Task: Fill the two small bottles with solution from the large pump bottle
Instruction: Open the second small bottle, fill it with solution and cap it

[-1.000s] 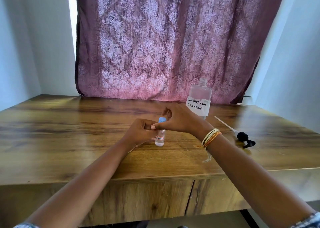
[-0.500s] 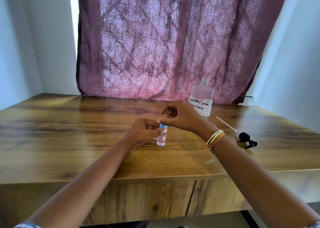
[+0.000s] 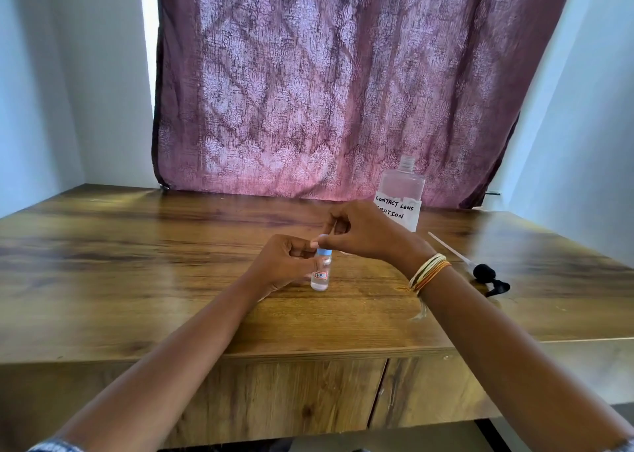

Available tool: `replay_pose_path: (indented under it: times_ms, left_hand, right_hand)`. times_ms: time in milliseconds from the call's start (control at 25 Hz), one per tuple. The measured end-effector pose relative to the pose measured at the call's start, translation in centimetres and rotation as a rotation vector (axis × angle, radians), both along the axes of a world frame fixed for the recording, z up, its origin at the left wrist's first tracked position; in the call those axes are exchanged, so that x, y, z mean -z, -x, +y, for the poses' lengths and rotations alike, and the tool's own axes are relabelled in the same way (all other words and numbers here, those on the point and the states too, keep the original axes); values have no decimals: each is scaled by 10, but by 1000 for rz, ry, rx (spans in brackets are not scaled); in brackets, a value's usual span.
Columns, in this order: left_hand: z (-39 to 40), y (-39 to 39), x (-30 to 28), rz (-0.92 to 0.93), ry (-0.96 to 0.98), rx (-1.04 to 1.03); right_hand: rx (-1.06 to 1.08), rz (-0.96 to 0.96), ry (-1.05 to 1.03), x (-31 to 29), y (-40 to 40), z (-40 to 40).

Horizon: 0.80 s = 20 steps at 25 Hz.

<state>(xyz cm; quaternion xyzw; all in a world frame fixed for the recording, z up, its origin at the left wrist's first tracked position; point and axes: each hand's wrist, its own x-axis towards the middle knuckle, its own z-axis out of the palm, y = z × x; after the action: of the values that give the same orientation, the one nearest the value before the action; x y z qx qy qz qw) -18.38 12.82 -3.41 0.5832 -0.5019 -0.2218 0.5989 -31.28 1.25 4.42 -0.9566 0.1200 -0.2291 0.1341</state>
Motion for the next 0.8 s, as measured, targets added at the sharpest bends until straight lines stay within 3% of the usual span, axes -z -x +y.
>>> replay_pose_path:
  times_ms: [200,480,640,800]
  left_hand:
    - [0,0,0,21,-26,12]
    - [-1,-2,1,21,-16,10]
    - [-1,0,0,13,-27,1]
    - [-4,-1,0,-46,-12,-39]
  right_hand:
    - [-140,6,-208,-5,4,3]
    - [-34,5,-108,-1,-2,2]
    - [-145,81,-278,-4,4,0]
    - [-134,17,-266,-2,4,0]
